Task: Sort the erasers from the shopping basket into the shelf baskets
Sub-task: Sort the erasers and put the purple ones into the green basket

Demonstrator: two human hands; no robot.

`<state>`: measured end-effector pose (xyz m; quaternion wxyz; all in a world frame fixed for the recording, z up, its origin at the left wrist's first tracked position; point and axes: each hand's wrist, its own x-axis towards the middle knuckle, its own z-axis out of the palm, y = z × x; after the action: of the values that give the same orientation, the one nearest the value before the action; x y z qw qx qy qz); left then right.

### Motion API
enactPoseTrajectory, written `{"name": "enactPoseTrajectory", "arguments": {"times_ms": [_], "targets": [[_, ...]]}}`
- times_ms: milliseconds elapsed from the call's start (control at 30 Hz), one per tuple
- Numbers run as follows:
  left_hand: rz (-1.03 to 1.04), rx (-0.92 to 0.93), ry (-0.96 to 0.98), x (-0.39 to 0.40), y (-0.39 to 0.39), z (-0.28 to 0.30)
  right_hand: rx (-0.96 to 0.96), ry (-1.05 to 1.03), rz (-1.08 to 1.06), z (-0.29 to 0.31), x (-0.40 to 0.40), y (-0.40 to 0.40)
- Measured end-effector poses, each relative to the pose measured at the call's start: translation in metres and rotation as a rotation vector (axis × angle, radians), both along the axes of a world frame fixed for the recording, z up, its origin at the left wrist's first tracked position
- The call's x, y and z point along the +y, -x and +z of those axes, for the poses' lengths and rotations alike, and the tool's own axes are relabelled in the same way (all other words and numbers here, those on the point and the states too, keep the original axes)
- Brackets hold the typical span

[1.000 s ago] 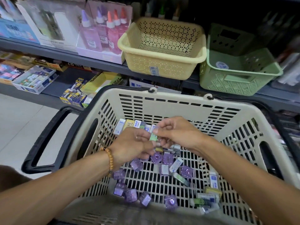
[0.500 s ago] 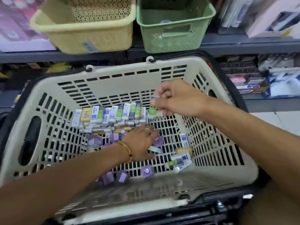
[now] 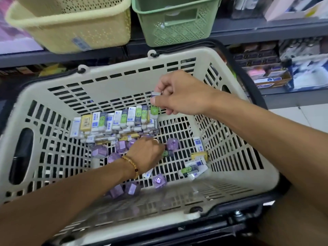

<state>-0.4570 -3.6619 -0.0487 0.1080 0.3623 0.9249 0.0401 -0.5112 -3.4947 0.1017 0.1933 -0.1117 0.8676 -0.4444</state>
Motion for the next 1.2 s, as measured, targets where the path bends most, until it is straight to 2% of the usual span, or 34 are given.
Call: {"name": "enactPoseTrajectory", "arguments": {"times_ms": [100, 267, 533, 733, 833, 1067, 1133, 1200], "targets": [[0.050, -0.062, -0.065, -0.013, 0.001, 0.002, 0.006, -0.006, -0.001, -0.001, 0.001, 0.002], [0.093, -0.029, 0.131, -0.009, 0.003, -0.002, 0.007, 0.008, -0.008, -0.001, -0.003, 0.004], [0.185, 0.041, 0.227, 0.003, 0.009, -0.005, 0.027, 0.002, -0.019, -0.002, -0.001, 0.006], [0.271, -0.181, -0.079, -0.014, -0.002, 0.005, 0.052, -0.003, -0.013, -0.001, -0.001, 0.006], [0.292, -0.246, 0.017, -0.022, -0.012, 0.007, 0.040, 0.012, -0.002, -0.001, -0.003, 0.006], [0.154, -0.125, 0.255, -0.004, -0.014, 0.002, 0.057, 0.009, -0.006, -0.001, -0.003, 0.004], [0.153, -0.138, 0.251, -0.002, -0.013, 0.002, 0.060, 0.009, -0.006, -0.001, 0.000, 0.004], [0.208, -0.253, 0.145, 0.001, -0.008, 0.006, 0.057, 0.018, -0.006, 0.000, 0.001, 0.004]]}}
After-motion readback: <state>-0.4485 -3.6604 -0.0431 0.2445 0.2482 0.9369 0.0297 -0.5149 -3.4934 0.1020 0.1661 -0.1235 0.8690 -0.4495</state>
